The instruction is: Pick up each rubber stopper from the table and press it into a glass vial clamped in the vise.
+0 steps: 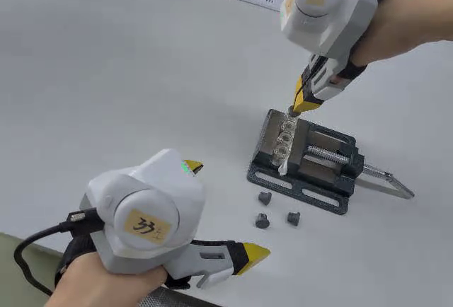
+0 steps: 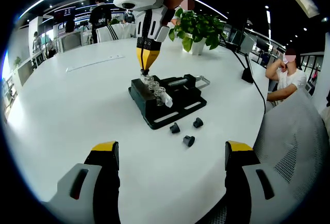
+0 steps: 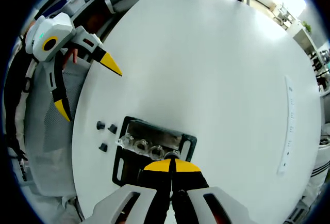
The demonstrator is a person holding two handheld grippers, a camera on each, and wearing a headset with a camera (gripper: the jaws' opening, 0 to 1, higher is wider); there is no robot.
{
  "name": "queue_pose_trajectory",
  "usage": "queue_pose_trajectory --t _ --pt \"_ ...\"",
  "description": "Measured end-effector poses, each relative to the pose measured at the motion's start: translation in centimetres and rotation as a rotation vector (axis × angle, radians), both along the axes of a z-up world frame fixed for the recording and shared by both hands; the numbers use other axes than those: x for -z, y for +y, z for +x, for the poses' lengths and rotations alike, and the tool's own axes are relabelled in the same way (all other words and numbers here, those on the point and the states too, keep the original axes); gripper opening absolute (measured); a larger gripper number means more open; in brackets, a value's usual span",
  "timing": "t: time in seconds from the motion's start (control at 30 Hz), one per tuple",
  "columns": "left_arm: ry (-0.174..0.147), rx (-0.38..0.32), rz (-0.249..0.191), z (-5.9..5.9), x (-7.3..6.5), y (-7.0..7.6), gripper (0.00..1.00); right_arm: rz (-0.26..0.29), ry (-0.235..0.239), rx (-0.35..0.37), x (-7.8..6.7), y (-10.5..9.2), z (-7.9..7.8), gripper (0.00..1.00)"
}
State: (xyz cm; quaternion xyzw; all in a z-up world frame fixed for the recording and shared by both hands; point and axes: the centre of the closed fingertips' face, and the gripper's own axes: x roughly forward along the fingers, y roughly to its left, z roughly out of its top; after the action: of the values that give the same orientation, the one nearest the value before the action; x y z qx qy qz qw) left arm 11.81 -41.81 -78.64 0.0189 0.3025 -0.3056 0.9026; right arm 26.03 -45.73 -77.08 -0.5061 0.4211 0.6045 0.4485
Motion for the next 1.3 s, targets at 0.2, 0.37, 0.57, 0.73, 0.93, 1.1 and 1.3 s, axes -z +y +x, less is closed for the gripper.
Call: queue_pose_trajectory --t 0.2,0.37,0.57,0.73,0.93,1.1,1.3 --pt "0.004 -0.001 -0.001 0.0 0.0 -0.1 0.83 -0.057 -0.041 -0.027 0.1 0.1 -0.2 0.00" --pt "0.003 -0.002 -0.003 0.0 0.0 0.0 0.83 -0.087 -0.042 -0.022 0.1 0.1 0.1 0.00" --pt "0.001 -0.002 -0.002 0.0 0.0 0.0 0.83 -0.082 -0.022 0.022 0.2 0.2 0.3 0.00" --pt "0.001 0.000 0.000 0.0 0.0 -0.1 0.82 -0.062 -0.008 0.056 0.2 0.2 0.1 0.00" --pt "-0.003 0.002 0.003 0.0 -0.1 0.0 0.82 -0.033 -0.001 0.074 0.1 0.2 0.0 0.00" --pt "-0.007 -0.001 0.001 0.3 -0.4 0.1 0.82 -0.030 -0.021 0.048 0.0 0.0 -0.2 0.00" --pt "-0.027 -0.004 0.006 1.1 -1.2 0.3 0.82 -0.030 -0.022 0.047 0.0 0.0 0.2 0.00"
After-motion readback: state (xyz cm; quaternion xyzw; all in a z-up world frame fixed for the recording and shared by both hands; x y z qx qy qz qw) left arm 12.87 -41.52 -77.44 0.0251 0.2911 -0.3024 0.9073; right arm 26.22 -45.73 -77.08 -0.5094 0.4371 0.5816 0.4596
